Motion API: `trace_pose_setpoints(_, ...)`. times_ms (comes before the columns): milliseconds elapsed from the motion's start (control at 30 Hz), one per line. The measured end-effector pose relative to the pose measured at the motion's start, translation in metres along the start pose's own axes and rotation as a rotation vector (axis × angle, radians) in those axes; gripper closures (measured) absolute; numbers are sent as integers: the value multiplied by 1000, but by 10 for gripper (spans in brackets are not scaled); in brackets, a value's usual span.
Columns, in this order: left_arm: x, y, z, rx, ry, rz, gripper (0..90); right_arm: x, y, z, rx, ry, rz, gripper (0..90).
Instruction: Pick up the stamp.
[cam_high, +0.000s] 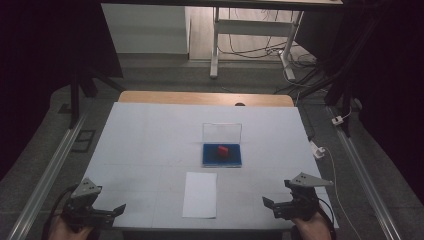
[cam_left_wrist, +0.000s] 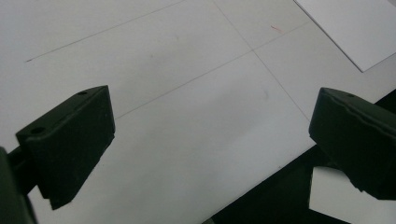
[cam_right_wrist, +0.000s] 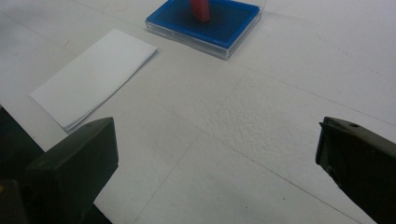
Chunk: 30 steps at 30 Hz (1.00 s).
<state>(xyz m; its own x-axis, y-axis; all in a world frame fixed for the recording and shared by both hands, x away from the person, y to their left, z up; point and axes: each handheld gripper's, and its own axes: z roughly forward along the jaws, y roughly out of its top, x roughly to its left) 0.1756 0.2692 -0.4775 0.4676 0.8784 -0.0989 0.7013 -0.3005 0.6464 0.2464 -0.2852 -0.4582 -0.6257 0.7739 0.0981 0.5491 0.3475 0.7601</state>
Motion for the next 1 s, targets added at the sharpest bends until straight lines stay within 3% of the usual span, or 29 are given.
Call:
trace_pose_setpoints(333,0,0,0,5,-7,6,10,4,7,-1,-15,15,-19,0)
trace_pose_setpoints(500,1,-1,-1,-3,-11,-1,10,8,10,2,-6,48,-47,0)
trace_pose_setpoints(700,2,-2,-2,-15,-24,-15,10,11,16,7,-9,54,-83,0)
trace_pose_setpoints(1000,2,-2,-2,-16,-29,-10,10,24,34,19,-26,94,-156,0)
